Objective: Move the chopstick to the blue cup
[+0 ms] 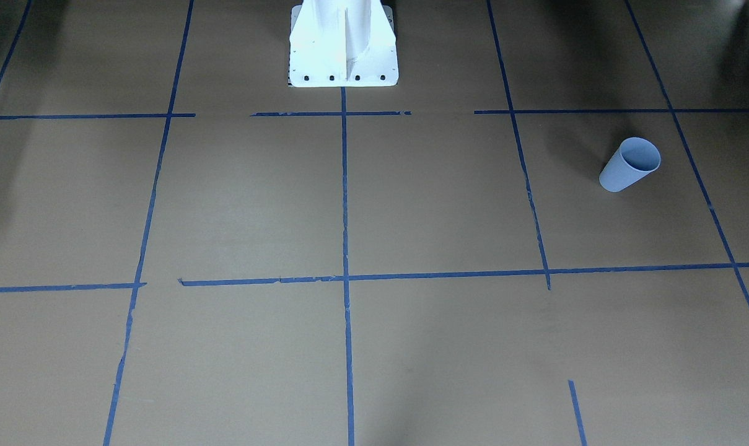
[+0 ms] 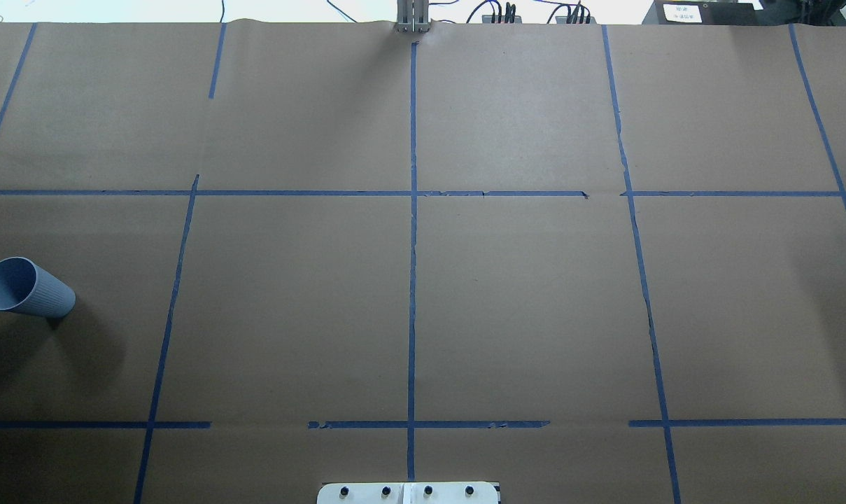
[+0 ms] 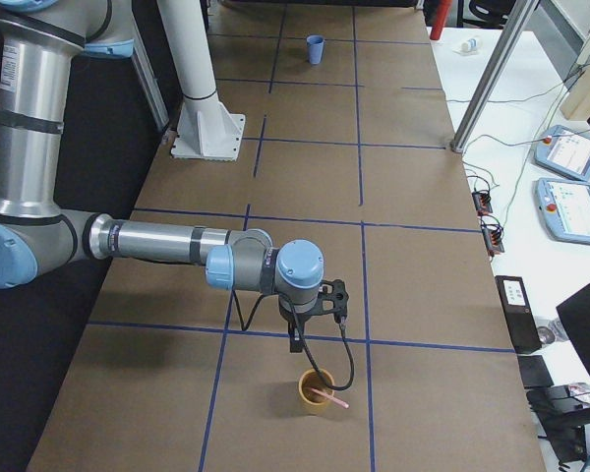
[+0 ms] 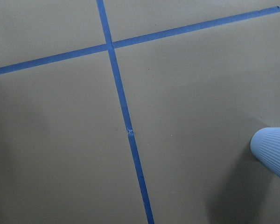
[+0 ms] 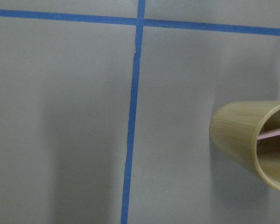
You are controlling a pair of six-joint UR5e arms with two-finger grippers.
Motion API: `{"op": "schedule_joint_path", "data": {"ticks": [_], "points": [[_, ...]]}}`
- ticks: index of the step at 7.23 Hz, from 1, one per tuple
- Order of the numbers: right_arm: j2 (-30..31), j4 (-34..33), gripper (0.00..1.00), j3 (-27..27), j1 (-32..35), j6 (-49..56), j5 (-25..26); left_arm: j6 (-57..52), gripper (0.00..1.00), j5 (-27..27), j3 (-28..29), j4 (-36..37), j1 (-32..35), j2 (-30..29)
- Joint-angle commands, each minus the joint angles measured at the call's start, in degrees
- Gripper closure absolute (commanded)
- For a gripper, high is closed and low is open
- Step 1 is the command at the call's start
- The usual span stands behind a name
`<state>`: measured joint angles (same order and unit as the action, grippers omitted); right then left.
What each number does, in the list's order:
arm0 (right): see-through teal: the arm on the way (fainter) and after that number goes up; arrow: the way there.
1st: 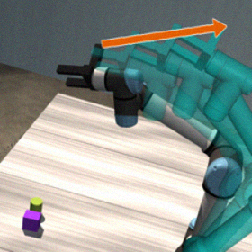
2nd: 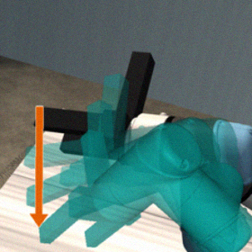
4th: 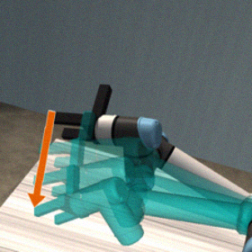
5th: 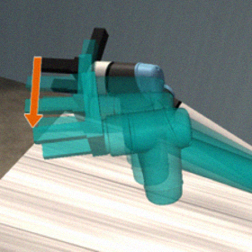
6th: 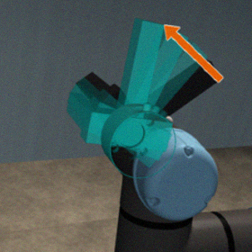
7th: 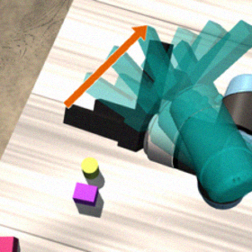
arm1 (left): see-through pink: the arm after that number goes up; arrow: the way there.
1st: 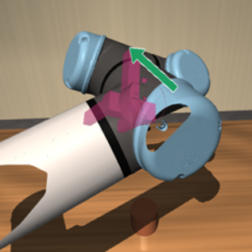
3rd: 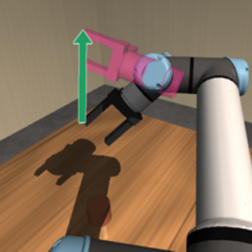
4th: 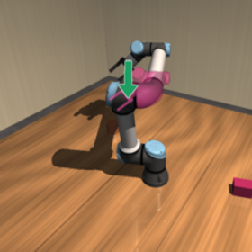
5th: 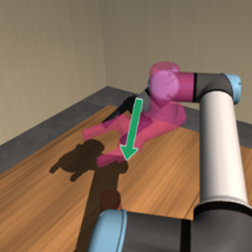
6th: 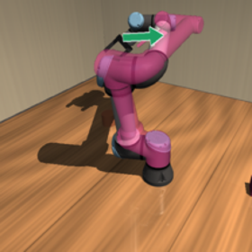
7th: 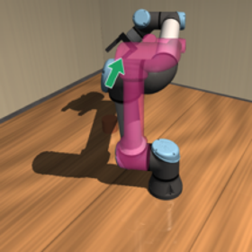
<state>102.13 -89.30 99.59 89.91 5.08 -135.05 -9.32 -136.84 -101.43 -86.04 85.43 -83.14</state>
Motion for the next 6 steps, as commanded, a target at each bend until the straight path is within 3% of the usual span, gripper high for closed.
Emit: {"op": "schedule_joint_path", "data": {"ticks": [1, 3, 6], "points": [[0.0, 0.0, 0.0, 0.0, 0.0, -0.1, -0.1, 0.1, 0.0, 0.1, 0.0, 0.0, -0.2, -0.1], [0.0, 0.1, 0.0, 0.1, 0.0, -0.1, -0.1, 0.2, 0.0, 0.5, 0.1, -0.1, -0.6, -0.3], [-0.1, 0.2, 0.0, 0.2, 0.0, -0.1, -0.2, 0.4, 0.0, -0.2, 2.7, -7.1, -0.6, -7.3]]}}
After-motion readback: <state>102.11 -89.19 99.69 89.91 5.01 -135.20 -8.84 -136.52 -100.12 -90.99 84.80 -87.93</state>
